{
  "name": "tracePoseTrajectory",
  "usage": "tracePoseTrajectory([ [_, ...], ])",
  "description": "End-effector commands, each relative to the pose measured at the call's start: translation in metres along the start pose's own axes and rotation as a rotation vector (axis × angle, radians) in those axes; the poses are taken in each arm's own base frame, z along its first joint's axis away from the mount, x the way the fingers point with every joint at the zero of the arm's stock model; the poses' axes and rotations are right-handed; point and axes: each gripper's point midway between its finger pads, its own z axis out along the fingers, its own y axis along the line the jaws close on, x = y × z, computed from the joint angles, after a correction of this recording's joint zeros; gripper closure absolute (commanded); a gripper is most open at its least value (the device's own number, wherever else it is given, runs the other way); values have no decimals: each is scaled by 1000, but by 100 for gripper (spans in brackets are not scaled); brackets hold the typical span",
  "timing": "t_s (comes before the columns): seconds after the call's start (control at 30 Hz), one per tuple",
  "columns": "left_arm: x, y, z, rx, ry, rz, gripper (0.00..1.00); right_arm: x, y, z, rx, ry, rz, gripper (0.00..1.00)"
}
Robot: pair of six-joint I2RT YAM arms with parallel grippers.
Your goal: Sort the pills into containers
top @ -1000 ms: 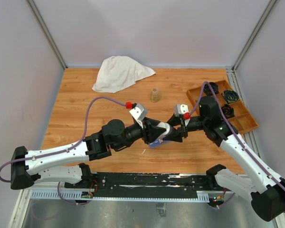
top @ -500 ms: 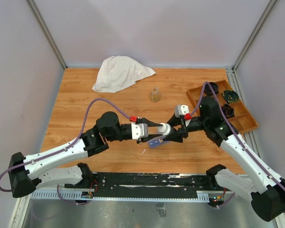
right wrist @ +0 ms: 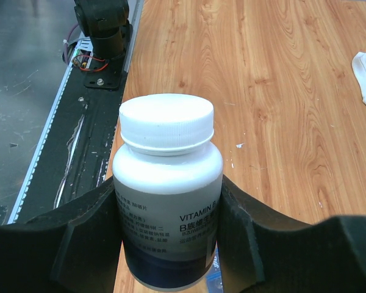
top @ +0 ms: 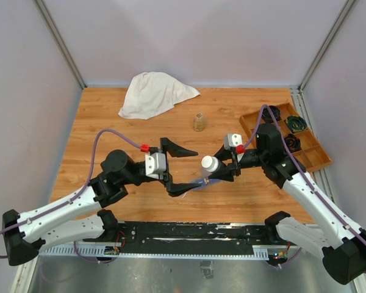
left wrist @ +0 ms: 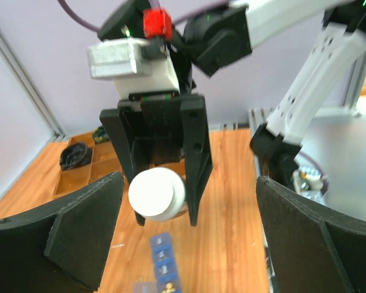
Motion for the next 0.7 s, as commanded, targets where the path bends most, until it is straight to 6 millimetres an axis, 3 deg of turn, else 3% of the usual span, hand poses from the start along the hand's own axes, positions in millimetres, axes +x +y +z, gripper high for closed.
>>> tracePoseTrajectory([
  [0.0,-39,6,-16,-109,-167,-192,1,-9,-9,-5,31,-17,-30,98],
  [0.1,-32,20,-22,-234,-194,-387,4,-8,-10,-4,32,-16,-28,98],
  [0.23,-8,40,-22,-434,-114,-639,20,-8,-10,-4,35,-14,-26,98],
  [0.37,13,39,-16,-636,46,-601,21,-8,-11,-4,37,-13,-28,98],
  [0.67,25,35,8,-657,167,-561,20,-7,-11,-5,41,-11,-28,98],
])
